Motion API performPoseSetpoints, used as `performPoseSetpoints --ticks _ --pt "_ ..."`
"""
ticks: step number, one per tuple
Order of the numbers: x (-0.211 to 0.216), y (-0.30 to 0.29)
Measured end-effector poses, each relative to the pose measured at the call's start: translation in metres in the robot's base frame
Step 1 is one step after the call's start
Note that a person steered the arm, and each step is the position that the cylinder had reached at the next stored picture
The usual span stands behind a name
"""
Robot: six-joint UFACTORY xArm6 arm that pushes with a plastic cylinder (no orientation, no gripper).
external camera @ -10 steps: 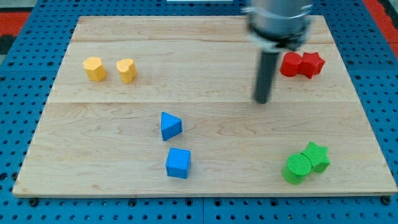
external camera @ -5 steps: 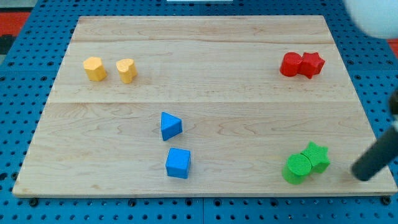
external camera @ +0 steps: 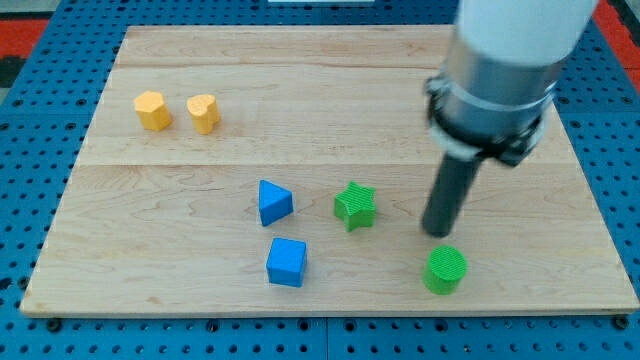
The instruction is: Move green star at top left of the board
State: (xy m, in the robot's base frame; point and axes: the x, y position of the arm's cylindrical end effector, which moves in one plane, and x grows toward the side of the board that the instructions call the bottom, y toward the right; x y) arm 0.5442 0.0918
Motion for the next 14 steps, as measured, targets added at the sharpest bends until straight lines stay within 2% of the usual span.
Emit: performPoseSetpoints --ticks 1,2,4,5,6,7,8,9,10,12,13,14 --pt "-0.014 -0.07" --pt "-0.083 -0.076" --pt "-0.121 -0.033" --pt "-0.172 -0.075" --pt "-0.199 -0.085" --pt "-0.2 -0.054" --pt "-0.221 -0.055" --pt "-0.261 -0.117" --pt "-0.316 -0.135" --pt "-0.287 -0.207" --pt "-0.276 -0.157" --pt "-0.284 -0.225"
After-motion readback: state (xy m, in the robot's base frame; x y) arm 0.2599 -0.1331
